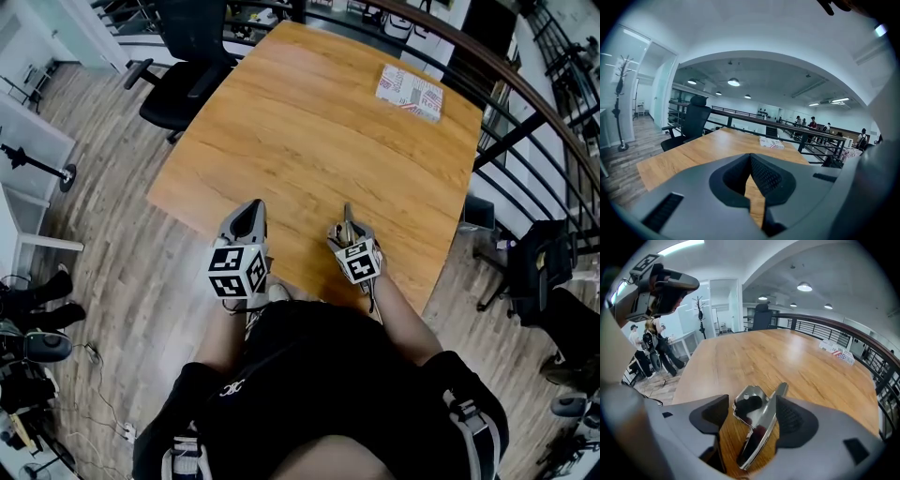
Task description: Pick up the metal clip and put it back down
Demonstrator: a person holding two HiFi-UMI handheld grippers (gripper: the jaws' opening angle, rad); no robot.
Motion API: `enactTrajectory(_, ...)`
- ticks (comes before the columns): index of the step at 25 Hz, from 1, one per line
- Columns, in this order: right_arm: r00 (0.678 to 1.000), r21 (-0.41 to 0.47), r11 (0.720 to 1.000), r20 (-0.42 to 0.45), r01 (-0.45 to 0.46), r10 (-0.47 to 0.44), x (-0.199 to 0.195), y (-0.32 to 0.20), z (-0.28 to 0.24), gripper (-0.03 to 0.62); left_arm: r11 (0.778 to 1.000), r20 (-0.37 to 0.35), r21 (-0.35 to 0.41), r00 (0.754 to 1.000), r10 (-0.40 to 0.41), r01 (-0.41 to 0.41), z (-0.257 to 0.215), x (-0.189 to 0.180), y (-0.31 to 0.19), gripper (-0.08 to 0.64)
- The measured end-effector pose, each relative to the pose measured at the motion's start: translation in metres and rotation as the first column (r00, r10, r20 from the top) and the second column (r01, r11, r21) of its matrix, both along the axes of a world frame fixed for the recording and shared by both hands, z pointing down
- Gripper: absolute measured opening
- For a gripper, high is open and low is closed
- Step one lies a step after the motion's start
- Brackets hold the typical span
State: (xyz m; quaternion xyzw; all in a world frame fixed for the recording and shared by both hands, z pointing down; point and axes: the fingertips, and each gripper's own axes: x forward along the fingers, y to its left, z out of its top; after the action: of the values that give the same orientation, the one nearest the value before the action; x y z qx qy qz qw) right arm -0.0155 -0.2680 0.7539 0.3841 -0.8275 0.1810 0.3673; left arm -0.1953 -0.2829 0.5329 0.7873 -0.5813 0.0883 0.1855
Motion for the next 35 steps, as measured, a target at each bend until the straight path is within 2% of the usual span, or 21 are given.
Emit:
enactTrajectory(4,0.998,-0.042,0.997,0.012,-0.058,0.059,0.011,-0.003,0.010,0.277,1.000,0.004,-0.002,1.000,0.001,-0.001,0.000,0.004,0.000,0.014)
enactTrajectory(5,0.998,-0.037,0.997,0.008,-0.063,0.063,0.012,-0.004,0.011,0.262,1.000,0.005,-0.004,1.000,0.001,-0.001,0.001,0.005,0.000,0.014)
enactTrajectory(7,0.998,-0.006,0.998,-0.013,-0.061,0.061,0.013,-0.007,0.009,0.190,1.000,0.008,-0.008,1.000,0.000,0.000,0.002,0.005,0.000,0.014)
enactTrajectory(10,0.997,0.015,0.998,-0.025,-0.067,0.067,0.013,-0.011,0.004,0.170,1.000,0.010,-0.013,1.000,-0.003,0.004,0.004,0.004,-0.001,0.014)
enactTrajectory(13,0.992,0.041,0.992,-0.024,-0.122,0.123,0.022,-0.017,-0.009,0.118,1.000,0.010,-0.014,1.000,-0.004,0.004,0.004,0.004,-0.003,0.014)
enactTrajectory(16,0.986,0.070,0.984,-0.026,-0.164,0.166,0.034,-0.024,-0.021,0.024,1.000,0.009,-0.011,1.000,0.004,-0.004,0.003,0.008,-0.005,0.014)
enactTrajectory(21,0.977,0.099,0.973,-0.017,-0.211,0.213,0.044,-0.032,-0.029,0.018,1.000,0.007,-0.009,1.000,0.024,-0.024,0.002,0.014,-0.010,0.014)
enactTrajectory(26,0.966,0.165,0.952,0.045,-0.257,0.253,0.054,-0.045,-0.062,0.018,0.999,0.009,-0.002,0.999,0.035,-0.035,0.001,0.021,-0.014,0.014)
enactTrajectory(29,0.955,0.235,0.925,0.083,-0.298,0.286,0.064,-0.058,-0.090,0.018,0.999,0.010,0.001,0.999,0.041,-0.041,0.000,0.024,-0.017,0.014)
enactTrajectory(35,0.928,0.378,0.849,0.193,-0.369,0.317,0.081,-0.073,-0.169,0.018,0.998,0.015,0.008,0.998,0.063,-0.063,-0.004,0.032,-0.023,0.014)
